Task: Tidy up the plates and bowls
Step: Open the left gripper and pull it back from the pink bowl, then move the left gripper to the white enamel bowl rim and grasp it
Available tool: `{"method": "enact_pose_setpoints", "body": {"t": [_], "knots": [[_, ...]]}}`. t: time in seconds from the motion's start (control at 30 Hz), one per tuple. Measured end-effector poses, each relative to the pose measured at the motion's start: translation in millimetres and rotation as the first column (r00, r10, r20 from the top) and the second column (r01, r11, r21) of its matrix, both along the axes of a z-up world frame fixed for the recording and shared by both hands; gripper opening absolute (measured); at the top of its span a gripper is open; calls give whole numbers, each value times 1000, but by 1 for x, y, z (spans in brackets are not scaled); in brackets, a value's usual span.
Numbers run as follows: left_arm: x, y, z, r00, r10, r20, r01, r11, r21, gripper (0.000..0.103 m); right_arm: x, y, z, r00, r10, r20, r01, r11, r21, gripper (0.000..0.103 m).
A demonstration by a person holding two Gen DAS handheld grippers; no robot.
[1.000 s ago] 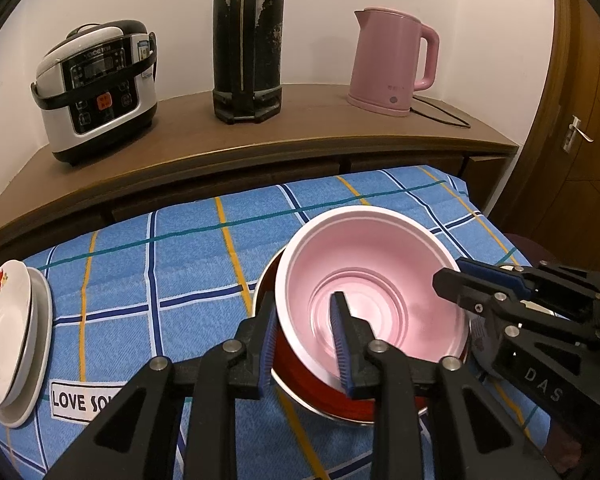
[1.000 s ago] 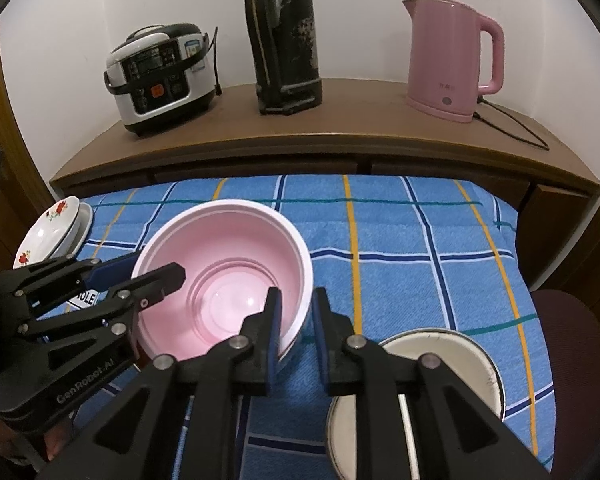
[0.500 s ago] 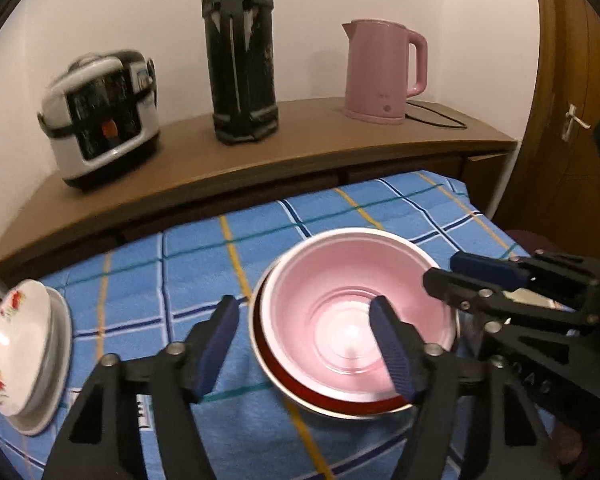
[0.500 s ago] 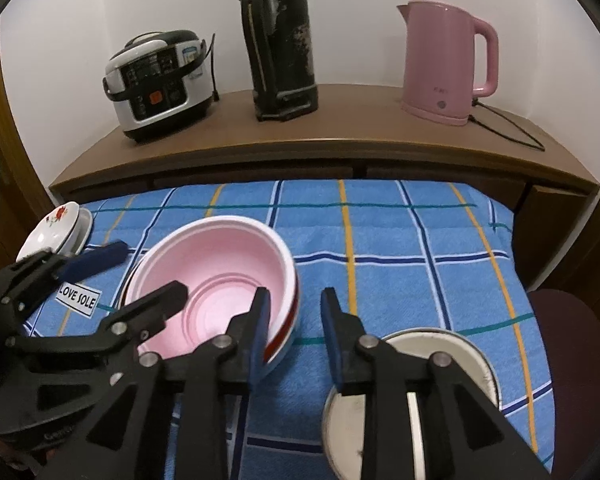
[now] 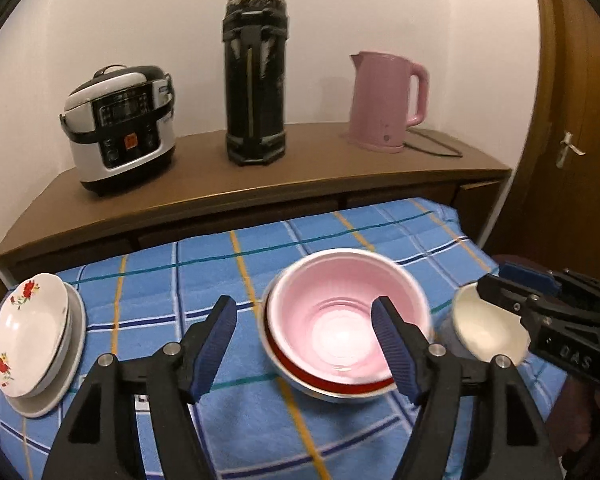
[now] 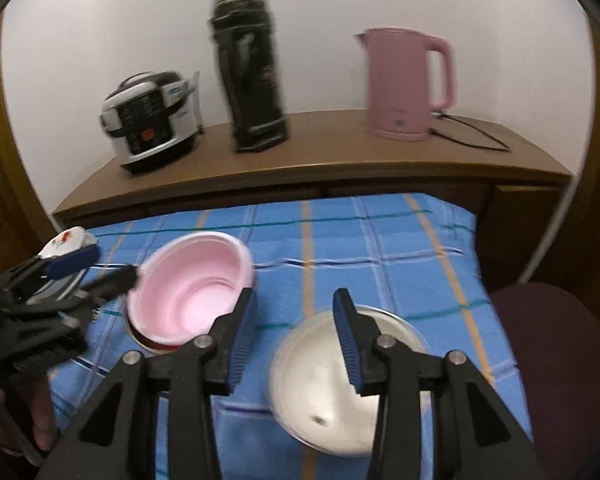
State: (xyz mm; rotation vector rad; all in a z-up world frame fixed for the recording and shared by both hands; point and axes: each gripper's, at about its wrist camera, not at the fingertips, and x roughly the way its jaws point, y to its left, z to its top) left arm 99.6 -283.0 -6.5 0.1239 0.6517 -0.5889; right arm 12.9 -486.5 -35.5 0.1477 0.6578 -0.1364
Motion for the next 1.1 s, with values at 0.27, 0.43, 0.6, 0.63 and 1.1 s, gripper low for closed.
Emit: {"method": "enact_pose_setpoints", "body": {"t": [0.27,0.43,0.6,0.63,1.1], "knots": [[-39,-41,-6,988,-149,-44,149,989,-8,72,-29,-47,-21,991,-114,-64,116,993,18,40],[-60,-69,-17,977,-209,-51,210,977,31,72,-29,-51,-30,992,-100,-75,103,994,33,39],[-63,-84,-26,970,-231,-69,235,971,43,72,-26,-55,-37,992,-96,-85,100,994,43,32],[-62,-86,-29,970,-232,-77,236,971,44,72,-25,-56,-39,992,-95,-87,99,994,47,31],[-49,-110,-55,952,-243,-183,251,968,20,35,-21,-54,-45,996,-51,-74,56,996,74,9]]}}
